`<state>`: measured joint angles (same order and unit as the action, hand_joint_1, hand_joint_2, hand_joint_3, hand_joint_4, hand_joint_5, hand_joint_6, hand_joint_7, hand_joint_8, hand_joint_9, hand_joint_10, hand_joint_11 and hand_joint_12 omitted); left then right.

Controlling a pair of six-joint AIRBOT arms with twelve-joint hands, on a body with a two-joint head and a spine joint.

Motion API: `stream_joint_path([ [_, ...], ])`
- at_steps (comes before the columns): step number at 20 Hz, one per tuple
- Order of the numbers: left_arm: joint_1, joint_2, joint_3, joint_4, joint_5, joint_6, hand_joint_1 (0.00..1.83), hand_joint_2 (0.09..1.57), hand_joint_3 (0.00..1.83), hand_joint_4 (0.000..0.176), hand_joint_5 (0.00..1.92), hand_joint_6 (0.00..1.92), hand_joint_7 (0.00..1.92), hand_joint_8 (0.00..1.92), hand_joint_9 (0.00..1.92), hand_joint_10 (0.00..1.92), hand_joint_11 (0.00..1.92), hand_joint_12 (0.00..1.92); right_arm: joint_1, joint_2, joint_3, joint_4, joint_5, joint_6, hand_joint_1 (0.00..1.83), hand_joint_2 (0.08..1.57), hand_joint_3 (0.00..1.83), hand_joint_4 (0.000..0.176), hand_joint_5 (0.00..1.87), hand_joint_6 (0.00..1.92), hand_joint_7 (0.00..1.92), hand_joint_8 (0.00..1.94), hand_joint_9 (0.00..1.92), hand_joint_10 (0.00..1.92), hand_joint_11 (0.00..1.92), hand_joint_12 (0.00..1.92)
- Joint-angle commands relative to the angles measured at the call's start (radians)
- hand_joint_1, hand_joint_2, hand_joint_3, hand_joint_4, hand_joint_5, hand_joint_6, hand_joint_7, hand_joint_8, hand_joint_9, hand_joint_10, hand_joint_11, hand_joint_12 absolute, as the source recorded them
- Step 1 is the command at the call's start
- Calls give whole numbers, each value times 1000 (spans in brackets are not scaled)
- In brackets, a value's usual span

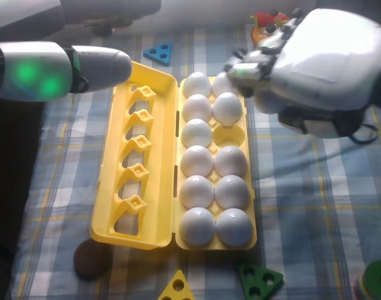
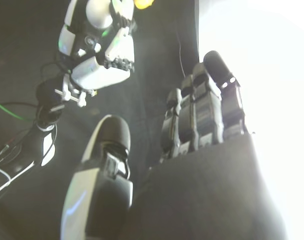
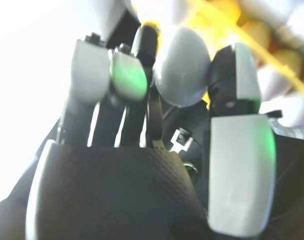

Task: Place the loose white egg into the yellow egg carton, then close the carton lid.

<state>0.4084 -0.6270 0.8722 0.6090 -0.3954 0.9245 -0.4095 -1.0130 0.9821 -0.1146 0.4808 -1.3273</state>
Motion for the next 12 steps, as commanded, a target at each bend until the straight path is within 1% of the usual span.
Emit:
stream_joint_path([
  [1, -10, -3, 4, -34, -86, 0, 278, 1379, 1, 0, 232, 1, 273, 8, 291, 11, 0, 1020, 27, -10, 4, -18, 98, -4, 1149, 1331, 20, 0, 505, 1438, 606, 1593, 563, 1627, 574, 1908],
  [2, -9, -6, 6, -35, -85, 0, 277, 1380, 1, 0, 233, 1, 277, 8, 294, 11, 0, 1015, 37, -27, 11, -25, 90, -4, 1157, 1341, 5, 0, 489, 1423, 673, 1714, 636, 1750, 678, 1918],
  [3, -9, -10, 7, -35, -86, 1, 328, 1373, 0, 1, 245, 4, 283, 8, 297, 10, 0, 1018, 40, -43, 19, -26, 88, -3, 1176, 1314, 0, 0, 509, 1466, 767, 1565, 754, 1612, 685, 1909],
  [4, -9, -14, 8, -35, -86, 1, 356, 1365, 0, 0, 256, 5, 292, 7, 302, 10, 0, 1073, 40, -50, 23, -26, 88, 3, 1185, 1277, 0, 0, 573, 1427, 821, 1447, 807, 1426, 700, 1782],
  [5, -9, -18, 11, -35, -86, 1, 353, 1370, 0, 7, 237, 0, 256, 1, 266, 1, 0, 1070, 40, -58, 28, -27, 88, 15, 1198, 1264, 0, 0, 595, 1377, 838, 1439, 839, 1390, 728, 1772],
  [6, -9, -19, 12, -35, -85, 1, 347, 1380, 2, 0, 242, 2, 240, 1, 265, 3, 0, 1111, 40, -65, 35, -37, 88, 44, 1272, 1251, 0, 0, 395, 979, 741, 1424, 605, 1288, 384, 1813],
  [7, -9, -19, 12, -35, -85, 1, 318, 1394, 6, 4, 217, 0, 211, 0, 238, 0, 0, 1127, 40, -68, 43, -47, 88, 74, 1038, 1227, 0, 0, 184, 644, 506, 912, 403, 1103, 125, 1791],
  [8, -9, -19, 13, -36, -85, 1, 312, 1397, 6, 5, 212, 0, 205, 0, 232, 0, 0, 1131, 40, -68, 48, -47, 89, 89, 982, 1223, 0, 0, 185, 465, 510, 675, 374, 1027, 73, 1762],
  [9, -8, -19, 13, -36, -85, 1, 300, 1414, 7, 6, 200, 1, 239, 10, 249, 7, 0, 1215, 40, -68, 54, -47, 90, 108, 762, 1203, 0, 76, 36, 92, 101, 134, 74, 418, 14, 1354],
  [10, -8, -19, 13, -36, -84, 1, 274, 1425, 8, 11, 176, 0, 227, 3, 240, 3, 0, 1226, 40, -68, 55, -47, 96, 124, 677, 1208, 0, 49, 6, 18, 19, 26, 14, 83, 2, 717],
  [11, -8, -19, 13, -37, -84, 1, 291, 1421, 3, 12, 186, 5, 224, 2, 243, 4, 0, 1230, 40, -68, 55, -47, 106, 143, 599, 1238, 5, 42, 0, 3, 3, 4, 2, 16, 0, 368],
  [12, -8, -19, 13, -39, -85, 1, 280, 1419, 2, 19, 178, 1, 194, 0, 215, 0, 0, 1218, 40, -68, 55, -47, 124, 174, 541, 1245, 3, 35, 0, 0, 0, 0, 0, 2, 0, 92],
])
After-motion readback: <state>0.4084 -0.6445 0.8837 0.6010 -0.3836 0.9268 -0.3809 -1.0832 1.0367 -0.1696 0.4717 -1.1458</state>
